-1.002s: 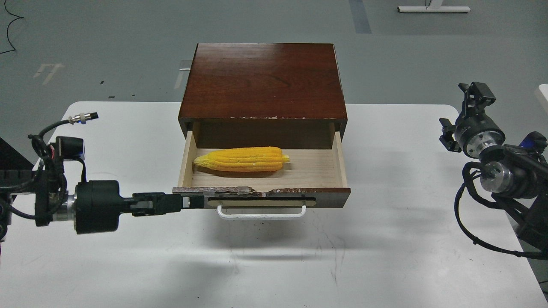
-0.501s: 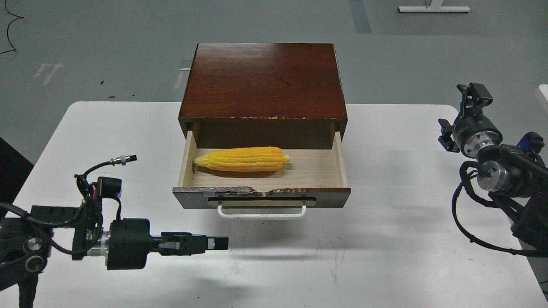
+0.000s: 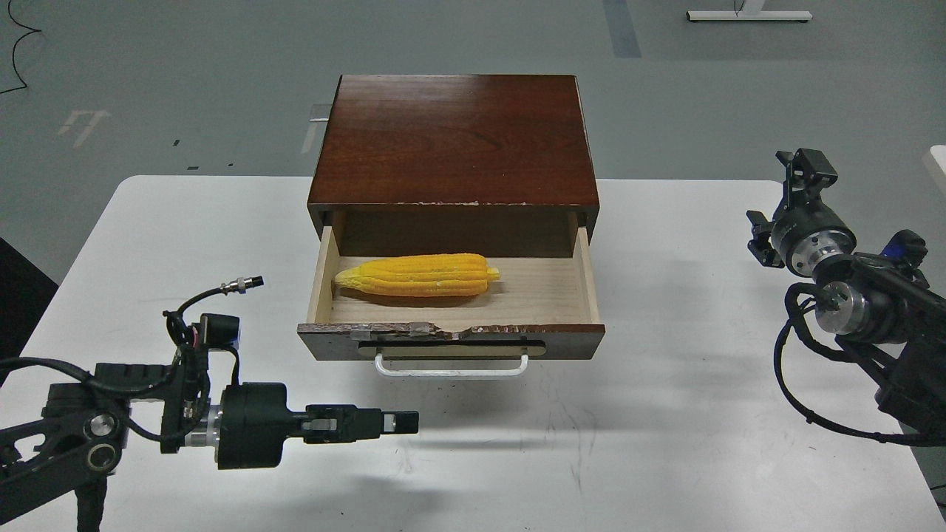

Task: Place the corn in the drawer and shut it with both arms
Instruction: 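Move the left gripper down in front of the drawer handle, then push the drawer front toward the cabinet with the left gripper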

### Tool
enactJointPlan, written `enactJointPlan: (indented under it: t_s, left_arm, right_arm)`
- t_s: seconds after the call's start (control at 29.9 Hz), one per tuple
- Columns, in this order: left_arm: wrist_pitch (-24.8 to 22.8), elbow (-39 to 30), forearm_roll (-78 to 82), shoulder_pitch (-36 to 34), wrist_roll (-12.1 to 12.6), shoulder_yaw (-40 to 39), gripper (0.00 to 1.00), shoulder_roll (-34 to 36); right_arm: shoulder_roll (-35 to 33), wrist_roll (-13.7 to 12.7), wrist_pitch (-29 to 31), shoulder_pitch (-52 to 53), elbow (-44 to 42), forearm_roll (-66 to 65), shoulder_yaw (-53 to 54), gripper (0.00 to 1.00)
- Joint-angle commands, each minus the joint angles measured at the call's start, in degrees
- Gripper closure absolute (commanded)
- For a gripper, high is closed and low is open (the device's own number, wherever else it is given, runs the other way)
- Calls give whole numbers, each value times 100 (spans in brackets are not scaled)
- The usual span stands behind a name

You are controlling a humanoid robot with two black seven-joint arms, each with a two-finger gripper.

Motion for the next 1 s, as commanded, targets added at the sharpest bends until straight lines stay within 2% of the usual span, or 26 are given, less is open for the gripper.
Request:
enactJointPlan:
  t_s: [0.0, 0.97]
  left_arm:
    - [0, 93, -5, -6, 0, 0, 100, -158]
    - [0, 524, -40, -112, 0, -106, 100, -633]
  right_arm:
    - [0, 3, 0, 0, 0, 0, -9, 0]
    - [17, -6, 0, -27, 0, 0, -9, 0]
